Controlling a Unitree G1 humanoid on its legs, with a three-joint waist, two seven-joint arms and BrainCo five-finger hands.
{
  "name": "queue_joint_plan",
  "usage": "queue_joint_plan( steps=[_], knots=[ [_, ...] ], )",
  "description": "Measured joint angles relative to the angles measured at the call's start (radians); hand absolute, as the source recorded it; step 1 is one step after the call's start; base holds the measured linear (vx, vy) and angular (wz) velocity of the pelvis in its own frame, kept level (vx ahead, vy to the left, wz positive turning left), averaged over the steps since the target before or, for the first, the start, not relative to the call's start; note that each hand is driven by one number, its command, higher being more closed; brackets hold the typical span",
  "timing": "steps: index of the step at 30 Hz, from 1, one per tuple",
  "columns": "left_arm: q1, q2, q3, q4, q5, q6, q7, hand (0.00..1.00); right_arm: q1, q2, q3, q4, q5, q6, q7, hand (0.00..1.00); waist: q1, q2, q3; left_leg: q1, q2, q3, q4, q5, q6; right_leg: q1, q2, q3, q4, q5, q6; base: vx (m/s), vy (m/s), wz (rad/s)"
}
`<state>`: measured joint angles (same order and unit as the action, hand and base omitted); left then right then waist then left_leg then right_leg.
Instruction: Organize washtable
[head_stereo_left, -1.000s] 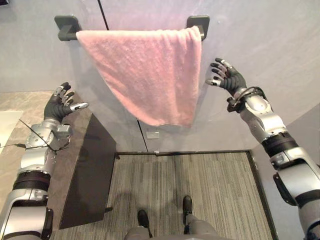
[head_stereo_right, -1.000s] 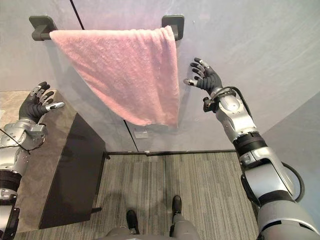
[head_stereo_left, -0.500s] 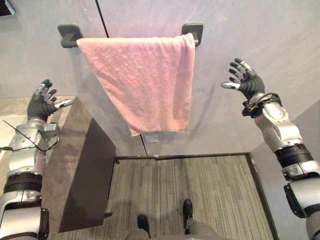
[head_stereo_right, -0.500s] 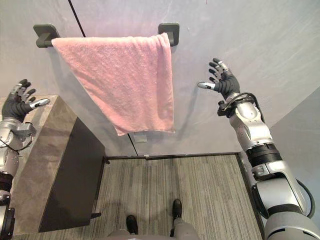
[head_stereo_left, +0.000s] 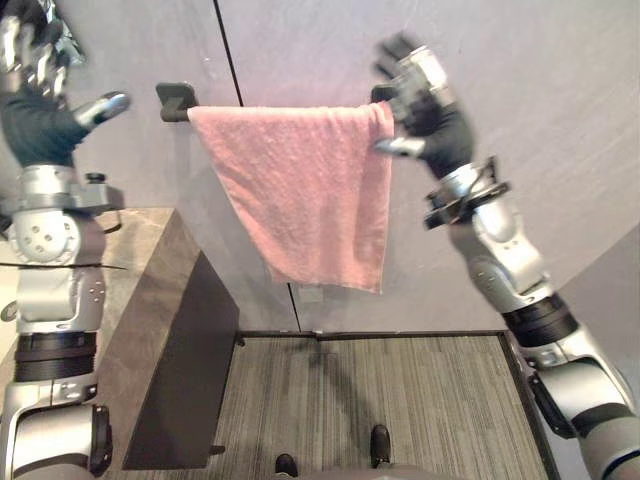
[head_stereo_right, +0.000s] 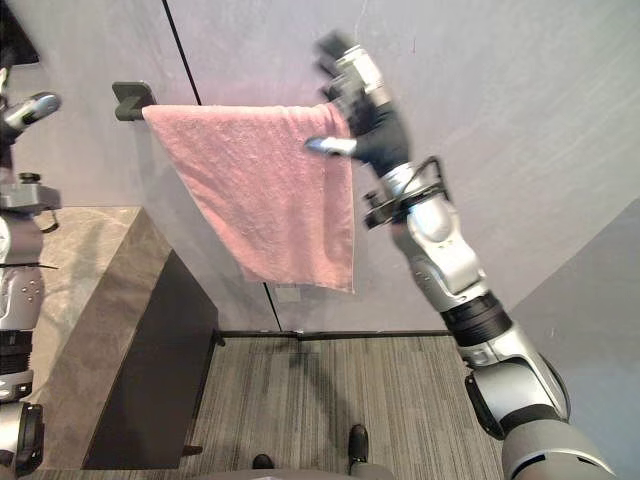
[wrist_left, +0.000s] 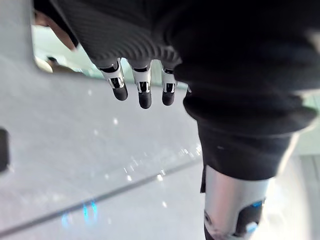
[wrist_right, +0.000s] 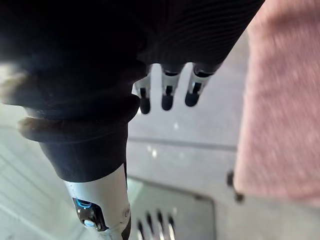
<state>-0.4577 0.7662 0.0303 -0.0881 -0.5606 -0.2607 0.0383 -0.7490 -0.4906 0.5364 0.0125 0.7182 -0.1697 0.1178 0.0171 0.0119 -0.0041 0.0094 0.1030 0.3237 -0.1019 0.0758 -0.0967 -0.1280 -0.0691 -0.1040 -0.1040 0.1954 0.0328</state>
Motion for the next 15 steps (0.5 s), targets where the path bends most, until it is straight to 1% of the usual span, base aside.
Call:
queue_joint_plan(
  steps=[3, 4, 7, 9, 11, 13, 15],
  knots=[
    [0.039, 0.014, -0.096, -0.08, -0.046, 0.0, -0.058, 0.0, -0.006, -0.007, 0.073, -0.001, 0.028, 0.003, 0.032, 0.0, -0.001, 0.011, -0.009, -0.002, 0.001, -0.005, 0.0, -0.002, -0.003, 0.0, 0.001, -0.004, 0.0, -0.002, -0.002, 0.01, 0.009, 0.05],
    [0.07, 0.025, -0.135, -0.113, -0.068, 0.001, -0.09, 0.0, -0.01, -0.022, 0.102, -0.002, 0.04, 0.004, 0.043, 0.0, -0.003, 0.014, -0.011, -0.003, 0.001, -0.005, 0.0, -0.002, -0.003, 0.0, 0.001, -0.004, 0.0, -0.002, -0.002, 0.0, 0.0, 0.0],
    [0.123, 0.033, -0.21, -0.13, -0.091, 0.011, -0.147, 0.0, -0.01, -0.069, 0.147, -0.005, 0.059, 0.017, 0.063, 0.0, -0.005, 0.015, -0.012, -0.01, 0.002, -0.006, 0.0, -0.003, -0.004, -0.007, 0.002, -0.004, 0.0, -0.002, -0.001, 0.0, 0.0, 0.0],
    [0.138, 0.035, -0.239, -0.109, -0.101, 0.02, -0.169, 0.0, -0.01, -0.085, 0.155, -0.005, 0.069, 0.024, 0.064, 0.0, -0.004, 0.015, -0.012, -0.023, 0.002, -0.006, 0.0, -0.002, -0.004, -0.021, 0.002, -0.005, 0.0, -0.002, -0.001, 0.0, 0.0, 0.0],
    [0.138, 0.057, -0.281, -0.065, -0.121, 0.034, -0.189, 0.0, -0.014, -0.105, 0.189, -0.004, 0.091, 0.025, 0.064, 0.0, -0.004, 0.015, -0.012, -0.043, 0.002, -0.007, 0.0, -0.001, -0.005, -0.04, 0.001, -0.007, 0.0, -0.002, -0.001, 0.0, 0.0, 0.0],
    [0.137, 0.074, -0.317, -0.026, -0.135, 0.041, -0.193, 0.0, -0.015, -0.108, 0.211, 0.003, 0.1, 0.027, 0.064, 0.0, -0.005, 0.015, -0.012, -0.056, 0.004, -0.008, 0.0, 0.0, -0.005, -0.056, 0.001, -0.004, 0.0, 0.001, 0.001, 0.02, 0.011, -0.05],
    [0.129, 0.076, -0.348, 0.029, -0.138, 0.05, -0.194, 0.0, -0.026, -0.116, 0.235, 0.009, 0.107, 0.028, 0.063, 0.0, -0.007, 0.015, -0.011, -0.078, 0.004, -0.01, 0.0, 0.001, -0.007, -0.078, -0.001, -0.003, 0.0, 0.005, 0.003, 0.03, 0.016, -0.03]
  ],
)
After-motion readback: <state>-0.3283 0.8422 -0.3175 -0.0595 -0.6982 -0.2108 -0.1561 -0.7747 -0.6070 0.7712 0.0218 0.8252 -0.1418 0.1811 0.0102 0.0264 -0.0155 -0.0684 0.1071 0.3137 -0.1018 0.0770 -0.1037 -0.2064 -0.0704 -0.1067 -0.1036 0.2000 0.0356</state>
